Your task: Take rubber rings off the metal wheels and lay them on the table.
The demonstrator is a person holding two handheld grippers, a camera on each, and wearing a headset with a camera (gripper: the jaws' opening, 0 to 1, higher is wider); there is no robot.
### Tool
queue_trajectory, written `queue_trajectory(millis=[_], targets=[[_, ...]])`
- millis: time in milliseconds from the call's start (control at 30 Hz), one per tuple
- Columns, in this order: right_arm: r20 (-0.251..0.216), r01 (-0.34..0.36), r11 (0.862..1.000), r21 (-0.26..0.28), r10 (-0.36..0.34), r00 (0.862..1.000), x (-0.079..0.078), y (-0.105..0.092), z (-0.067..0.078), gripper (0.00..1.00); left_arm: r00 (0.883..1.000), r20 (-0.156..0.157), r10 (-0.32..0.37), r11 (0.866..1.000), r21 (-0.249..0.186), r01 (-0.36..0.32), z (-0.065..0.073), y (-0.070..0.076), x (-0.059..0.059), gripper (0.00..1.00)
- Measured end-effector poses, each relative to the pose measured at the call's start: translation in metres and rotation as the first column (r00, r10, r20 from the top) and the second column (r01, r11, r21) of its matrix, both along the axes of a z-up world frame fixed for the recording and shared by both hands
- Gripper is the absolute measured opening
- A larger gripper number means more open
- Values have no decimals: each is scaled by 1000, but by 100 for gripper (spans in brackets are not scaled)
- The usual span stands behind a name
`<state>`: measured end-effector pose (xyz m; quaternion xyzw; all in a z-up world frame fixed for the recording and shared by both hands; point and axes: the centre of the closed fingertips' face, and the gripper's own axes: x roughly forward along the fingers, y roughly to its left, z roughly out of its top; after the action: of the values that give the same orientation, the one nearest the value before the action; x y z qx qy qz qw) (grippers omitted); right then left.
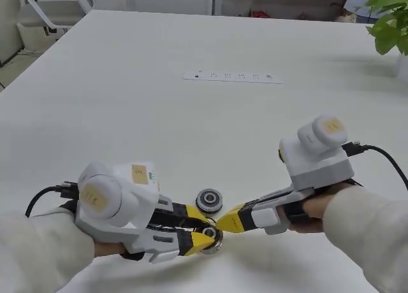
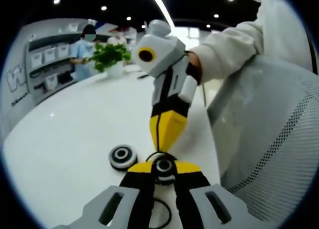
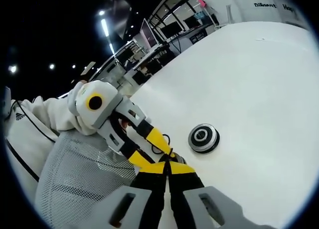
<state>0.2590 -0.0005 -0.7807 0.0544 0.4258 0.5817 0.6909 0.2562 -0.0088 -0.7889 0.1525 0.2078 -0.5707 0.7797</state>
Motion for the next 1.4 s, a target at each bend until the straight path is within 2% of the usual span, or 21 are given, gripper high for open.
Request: queue_trajectory(millis=[133, 300, 400, 467, 533, 800, 1100, 1167, 1267, 1400], targets=[[-9, 5, 1000, -1, -5, 1000, 0, 0, 1, 0, 1000, 23, -22, 1000, 20, 21, 2, -1, -2, 17], [-22, 26, 1000, 7, -25, 999, 2, -1, 4, 0, 999, 32, -23, 999, 23, 22, 6, 0, -1, 17], [-25, 36, 999, 11, -36, 999, 4, -3, 5, 0, 999, 37, -33, 999, 15, 32, 10, -1, -4, 23], [-25, 42, 999, 12, -42, 999, 5, -4, 6, 0, 997, 55, -45, 999, 29, 43, 12, -2, -5, 28], [-26, 51, 999, 16, -51, 998, 7, -5, 7, 0, 997, 58, -50, 998, 27, 48, 13, -3, -6, 32], [-29, 75, 997, 29, -74, 997, 13, -9, 10, 0, 997, 70, -34, 999, 7, 33, 23, 0, -4, 39], [-29, 102, 994, 50, -100, 995, 20, -11, 15, 0, 995, 93, -22, 1000, -14, 24, 37, 2, -2, 51], [-29, 107, 993, 52, -105, 994, 21, -12, 16, 0, 995, 101, -22, 1000, -14, 23, 39, 3, -2, 54], [-29, 112, 992, 53, -110, 993, 23, -12, 16, 0, 995, 97, -19, 1000, -19, 21, 42, 4, -2, 58], [-28, 115, 992, 55, -113, 993, 24, -13, 17, 0, 993, 118, -30, 999, -7, 31, 45, 5, -3, 60]])
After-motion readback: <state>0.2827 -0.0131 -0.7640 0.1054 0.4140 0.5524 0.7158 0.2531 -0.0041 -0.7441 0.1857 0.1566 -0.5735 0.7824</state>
